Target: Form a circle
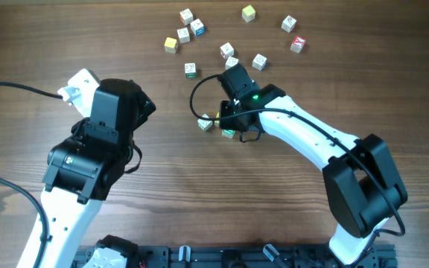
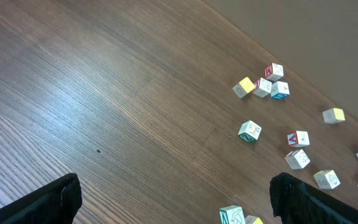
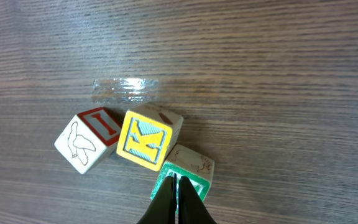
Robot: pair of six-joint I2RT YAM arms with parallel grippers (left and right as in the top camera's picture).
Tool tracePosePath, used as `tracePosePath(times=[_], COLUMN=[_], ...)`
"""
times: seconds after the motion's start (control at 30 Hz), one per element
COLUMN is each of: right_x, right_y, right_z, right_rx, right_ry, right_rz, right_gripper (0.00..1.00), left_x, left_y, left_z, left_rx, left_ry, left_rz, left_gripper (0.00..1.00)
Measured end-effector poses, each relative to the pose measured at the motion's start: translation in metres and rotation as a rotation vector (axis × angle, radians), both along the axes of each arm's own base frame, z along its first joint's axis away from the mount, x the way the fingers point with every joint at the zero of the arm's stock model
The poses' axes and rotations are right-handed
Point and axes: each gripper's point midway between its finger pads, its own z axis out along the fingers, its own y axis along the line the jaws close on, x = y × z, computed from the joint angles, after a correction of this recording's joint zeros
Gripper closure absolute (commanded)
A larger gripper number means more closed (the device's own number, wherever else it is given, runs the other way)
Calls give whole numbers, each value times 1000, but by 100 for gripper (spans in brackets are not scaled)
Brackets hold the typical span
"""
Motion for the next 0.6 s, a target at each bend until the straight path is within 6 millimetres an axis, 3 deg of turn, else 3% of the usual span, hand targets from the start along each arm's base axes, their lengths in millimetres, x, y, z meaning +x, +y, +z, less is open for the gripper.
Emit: tracePosePath(times=[0.33, 0.6], right_x=[-29, -20], right_y=[37, 36], right_z=[1, 2], right_rx=[64, 39], right_ry=[47, -6], right_rz=[101, 92], right_gripper=[95, 95], left_x=[0, 0], left_y=[0, 0], left_z=[0, 0], left_rx=[0, 0], left_ry=[0, 0], left_rz=[0, 0], left_gripper=[0, 0])
